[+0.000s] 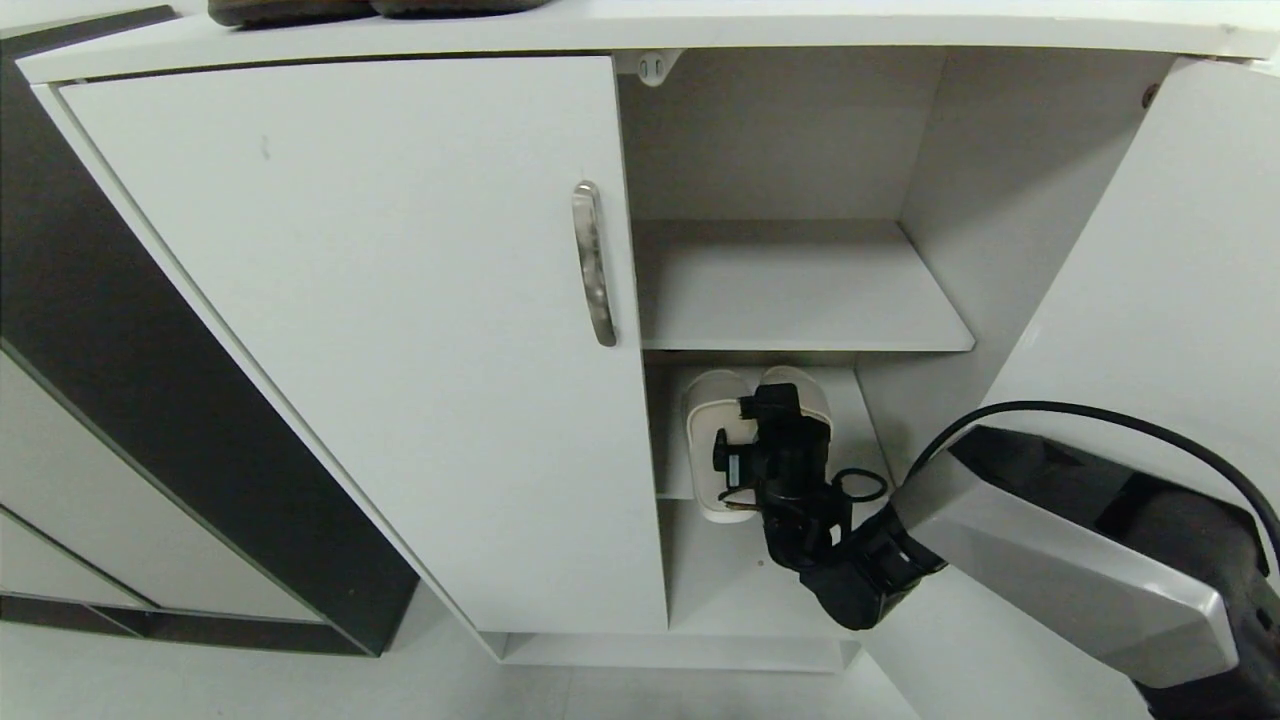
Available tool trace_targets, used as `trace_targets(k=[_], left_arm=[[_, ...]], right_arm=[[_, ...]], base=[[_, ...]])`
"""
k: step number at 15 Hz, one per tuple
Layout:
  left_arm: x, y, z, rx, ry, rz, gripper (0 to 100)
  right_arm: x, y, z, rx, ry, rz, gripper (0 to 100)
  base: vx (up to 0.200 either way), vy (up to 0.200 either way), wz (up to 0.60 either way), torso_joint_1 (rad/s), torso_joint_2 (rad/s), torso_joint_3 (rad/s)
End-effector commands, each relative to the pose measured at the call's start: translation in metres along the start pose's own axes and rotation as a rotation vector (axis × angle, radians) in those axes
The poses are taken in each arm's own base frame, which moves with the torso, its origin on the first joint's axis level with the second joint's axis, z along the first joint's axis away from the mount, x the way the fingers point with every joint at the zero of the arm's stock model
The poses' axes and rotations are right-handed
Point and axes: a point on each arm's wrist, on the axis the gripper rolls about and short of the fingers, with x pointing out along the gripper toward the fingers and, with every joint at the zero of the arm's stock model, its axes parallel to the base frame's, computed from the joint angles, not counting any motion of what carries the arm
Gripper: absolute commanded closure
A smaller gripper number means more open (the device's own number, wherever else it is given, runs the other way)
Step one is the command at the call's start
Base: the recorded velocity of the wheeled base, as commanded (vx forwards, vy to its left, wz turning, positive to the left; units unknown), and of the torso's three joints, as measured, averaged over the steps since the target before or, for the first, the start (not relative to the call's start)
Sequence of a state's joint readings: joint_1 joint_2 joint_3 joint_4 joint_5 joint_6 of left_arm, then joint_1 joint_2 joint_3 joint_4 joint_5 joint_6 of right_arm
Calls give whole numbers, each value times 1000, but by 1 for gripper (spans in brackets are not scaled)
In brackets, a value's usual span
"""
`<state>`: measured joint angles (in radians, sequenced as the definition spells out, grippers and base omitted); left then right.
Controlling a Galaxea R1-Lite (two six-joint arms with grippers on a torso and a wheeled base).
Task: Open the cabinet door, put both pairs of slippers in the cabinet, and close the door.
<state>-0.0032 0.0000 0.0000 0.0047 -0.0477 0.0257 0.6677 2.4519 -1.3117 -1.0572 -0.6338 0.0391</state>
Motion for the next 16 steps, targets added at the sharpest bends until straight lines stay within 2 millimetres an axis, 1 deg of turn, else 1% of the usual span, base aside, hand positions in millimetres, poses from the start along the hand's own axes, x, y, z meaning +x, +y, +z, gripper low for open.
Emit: trace_targets(k=[1, 2, 3, 4, 5, 6, 8, 10, 16], left_arm=[[0, 0, 0, 0, 1, 0, 100], [0, 0, 0, 0, 1, 0, 100], [0, 0, 0, 3, 1, 0, 100], [0, 0, 0, 3, 1, 0, 100], [0, 0, 0, 2, 1, 0, 100], [0, 0, 0, 2, 1, 0, 100], [0, 0, 0, 0, 1, 0, 100], [0, 0, 0, 0, 1, 0, 100], [0, 0, 0, 0, 1, 0, 100]], right_arm=[[-30, 0, 17, 11, -19, 36, 0], [-38, -2, 17, 8, -15, 39, 0], [-56, -8, 14, -5, -2, 23, 0], [-66, -12, 11, -9, 2, 23, 0], [-70, -13, 9, -11, 3, 27, 0], [-80, -19, 4, 3, -13, 39, 0], [-78, -18, -1, -14, -14, 40, 0], [-78, -18, -2, -15, -12, 40, 0], [-81, -16, 0, -5, -27, 47, 0]], base=[[0, 0, 0, 0, 0, 0], [0, 0, 0, 0, 0, 0], [0, 0, 0, 0, 0, 0], [0, 0, 0, 0, 0, 0], [0, 0, 0, 0, 0, 0], [0, 0, 0, 0, 0, 0], [0, 0, 0, 0, 0, 0], [0, 0, 0, 0, 0, 0], [-200, 0, 0, 3, 3, 3]])
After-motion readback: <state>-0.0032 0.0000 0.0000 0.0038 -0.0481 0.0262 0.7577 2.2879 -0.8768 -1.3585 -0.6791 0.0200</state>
